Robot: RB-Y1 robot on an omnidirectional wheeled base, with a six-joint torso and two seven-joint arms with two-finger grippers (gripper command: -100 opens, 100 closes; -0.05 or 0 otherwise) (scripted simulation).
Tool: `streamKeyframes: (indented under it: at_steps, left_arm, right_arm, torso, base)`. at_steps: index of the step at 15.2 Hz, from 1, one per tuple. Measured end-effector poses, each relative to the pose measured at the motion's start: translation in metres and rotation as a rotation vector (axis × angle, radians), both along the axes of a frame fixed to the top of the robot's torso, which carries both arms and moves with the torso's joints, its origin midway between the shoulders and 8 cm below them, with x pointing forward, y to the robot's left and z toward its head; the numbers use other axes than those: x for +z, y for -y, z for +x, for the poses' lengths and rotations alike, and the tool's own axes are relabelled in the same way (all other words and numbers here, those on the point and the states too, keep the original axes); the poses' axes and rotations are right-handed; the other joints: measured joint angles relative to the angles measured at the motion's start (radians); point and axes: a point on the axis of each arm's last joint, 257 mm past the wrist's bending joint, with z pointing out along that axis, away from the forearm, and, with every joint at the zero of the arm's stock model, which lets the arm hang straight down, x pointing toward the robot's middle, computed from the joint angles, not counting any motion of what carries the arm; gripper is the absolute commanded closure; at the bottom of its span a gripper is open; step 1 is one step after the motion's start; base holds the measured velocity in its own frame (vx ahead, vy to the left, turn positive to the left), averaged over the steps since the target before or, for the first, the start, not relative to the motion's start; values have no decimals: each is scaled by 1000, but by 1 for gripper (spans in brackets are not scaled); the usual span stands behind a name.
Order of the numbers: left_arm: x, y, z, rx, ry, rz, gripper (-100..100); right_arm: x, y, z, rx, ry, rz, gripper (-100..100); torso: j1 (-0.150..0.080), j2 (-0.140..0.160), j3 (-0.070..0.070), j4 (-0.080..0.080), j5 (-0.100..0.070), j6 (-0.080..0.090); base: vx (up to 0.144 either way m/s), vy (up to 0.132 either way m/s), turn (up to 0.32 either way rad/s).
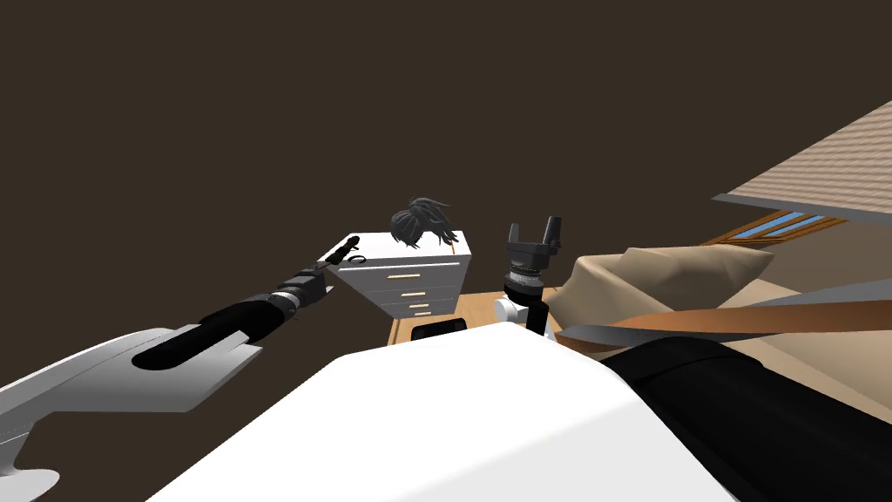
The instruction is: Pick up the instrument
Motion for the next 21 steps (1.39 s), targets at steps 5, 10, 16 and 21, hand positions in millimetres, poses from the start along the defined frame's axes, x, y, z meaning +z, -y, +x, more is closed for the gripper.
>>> streamKeyframes:
  at_steps: [5,10,16,21]
  left_arm:
    - [-3,-8,-6,44,-67,17,-100]
    - [-4,-15,-14,85,-122,34,-100]
    - [0,-11,-20,107,-169,56,-100]
    - [-4,-19,-19,122,-171,56,-100]
  right_arm:
    - [0,0,0,0,0,0,0]
    - [0,0,0,0,0,0,0]
    - [0,0,0,0,0,0,0]
    - [0,0,0,0,0,0,0]
  torso:
    - [0,-1,0,0,0,0]
    - [0,-1,-1,0,0,0]
    - [0,-3,-2,-1,0,0]
    - [0,0,0,0,0,0]
  base:
    - [26,-10,-112]
    - [34,-8,-90]
    - [53,-7,-107]
    - [21,-7,-68]
